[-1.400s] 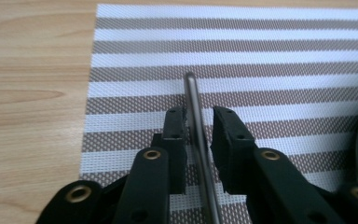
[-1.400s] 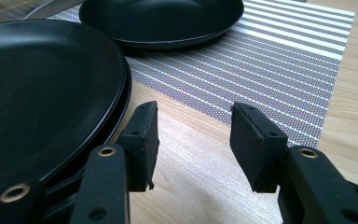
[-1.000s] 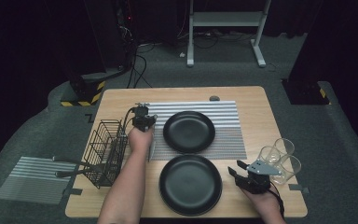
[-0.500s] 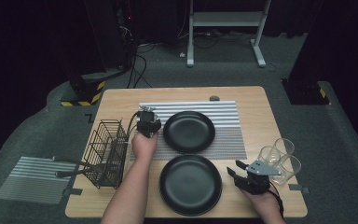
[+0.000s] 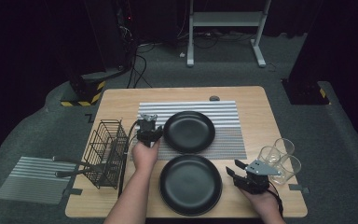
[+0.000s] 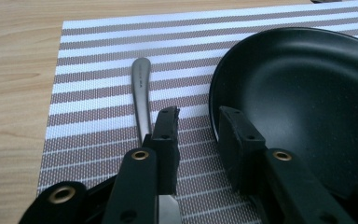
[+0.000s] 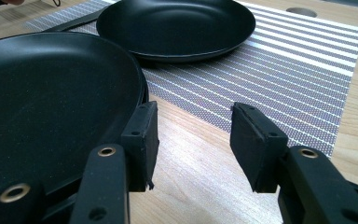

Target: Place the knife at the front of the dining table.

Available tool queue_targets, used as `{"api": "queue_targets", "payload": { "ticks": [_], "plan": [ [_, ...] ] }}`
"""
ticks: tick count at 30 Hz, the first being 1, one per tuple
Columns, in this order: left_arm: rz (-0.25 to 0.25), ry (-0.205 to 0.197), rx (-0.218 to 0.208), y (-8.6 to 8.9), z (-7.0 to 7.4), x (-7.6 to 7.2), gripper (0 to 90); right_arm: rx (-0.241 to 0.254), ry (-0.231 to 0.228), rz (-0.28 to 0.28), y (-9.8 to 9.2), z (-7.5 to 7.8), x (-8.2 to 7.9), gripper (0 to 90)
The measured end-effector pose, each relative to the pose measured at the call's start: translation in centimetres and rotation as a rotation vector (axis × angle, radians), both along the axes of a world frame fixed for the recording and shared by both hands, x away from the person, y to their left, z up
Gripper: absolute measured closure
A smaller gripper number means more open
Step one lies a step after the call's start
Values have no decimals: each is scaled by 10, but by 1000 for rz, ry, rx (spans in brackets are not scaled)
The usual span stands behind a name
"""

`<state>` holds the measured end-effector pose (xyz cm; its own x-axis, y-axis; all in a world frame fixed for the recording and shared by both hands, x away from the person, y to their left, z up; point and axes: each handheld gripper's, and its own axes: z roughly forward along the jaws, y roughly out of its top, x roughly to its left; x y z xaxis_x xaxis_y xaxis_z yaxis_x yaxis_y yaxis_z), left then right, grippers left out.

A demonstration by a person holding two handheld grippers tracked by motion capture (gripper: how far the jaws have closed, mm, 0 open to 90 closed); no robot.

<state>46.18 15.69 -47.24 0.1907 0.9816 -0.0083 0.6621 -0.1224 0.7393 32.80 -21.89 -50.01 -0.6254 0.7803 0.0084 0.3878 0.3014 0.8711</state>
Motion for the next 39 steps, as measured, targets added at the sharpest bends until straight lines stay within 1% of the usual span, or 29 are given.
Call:
{"api": "queue_targets", "payload": {
  "ticks": [1,2,3,4,5,6,7,8,9,10,11,12,13,14,15,16,17,18,20,21,22,25,26,27,28,29,30,33,39],
  "plan": [
    [-6,1,5,0,0,-1,677,-11,-4,9,-1,0,0,516],
    [-2,-2,-2,-1,0,-3,677,-13,-5,10,-1,0,0,516],
    [33,-36,-50,-5,-2,-4,676,-12,-5,10,-1,0,0,516],
    [-10,-7,2,0,1,-7,675,0,-4,2,0,0,0,516],
    [-9,-12,9,0,1,-9,675,4,-2,0,0,0,0,517],
    [21,-34,-35,-4,-1,-11,673,7,1,-2,0,0,0,516],
    [17,-38,-29,-5,-1,-13,671,6,0,0,0,1,0,516],
    [-9,-14,5,-2,1,-16,670,6,0,2,0,1,0,516],
    [22,-43,-35,-6,-2,-17,666,9,3,0,1,1,-1,516],
    [14,-46,-22,-5,-2,-19,666,6,-4,4,0,1,0,516],
    [23,-44,-33,-6,-2,-21,664,3,-9,7,0,1,0,516],
    [-12,-19,7,-1,0,-23,664,7,-2,4,0,1,-1,516],
    [-8,-18,1,-1,-1,-25,663,8,0,2,0,1,-1,516],
    [21,-45,-39,-4,-5,-25,662,7,-2,2,0,1,0,516],
    [-15,-13,7,0,-3,-27,662,7,0,3,0,1,0,516],
    [15,-38,-41,-4,-7,-28,662,2,-10,7,0,1,0,516],
    [-14,-17,5,0,-5,-30,662,6,-5,4,1,1,0,516],
    [-10,-21,3,0,-6,-32,662,7,-5,4,1,1,0,516],
    [-15,-10,10,3,-8,-35,662,5,-7,4,0,1,0,516],
    [19,-38,-37,0,-11,-36,662,4,-9,5,0,1,0,516],
    [23,-42,-35,1,-13,-38,661,10,1,1,0,1,-1,517],
    [27,-41,-39,3,-16,-43,658,5,-5,4,0,1,0,516],
    [21,-39,-29,4,-17,-45,658,8,-1,3,0,1,-1,516],
    [-12,-7,19,9,-15,-49,658,10,1,2,0,1,-1,517],
    [30,-45,-33,5,-19,-50,657,9,0,3,0,1,-1,516],
    [18,-38,-18,7,-20,-52,657,3,-9,6,0,1,0,516],
    [25,-39,-26,7,-21,-54,656,5,-8,5,0,1,0,517],
    [21,-38,-5,10,-24,-60,654,5,-9,5,0,2,0,517],
    [21,-34,-15,15,-32,-72,652,3,-8,4,0,1,-1,517]
  ]
}}
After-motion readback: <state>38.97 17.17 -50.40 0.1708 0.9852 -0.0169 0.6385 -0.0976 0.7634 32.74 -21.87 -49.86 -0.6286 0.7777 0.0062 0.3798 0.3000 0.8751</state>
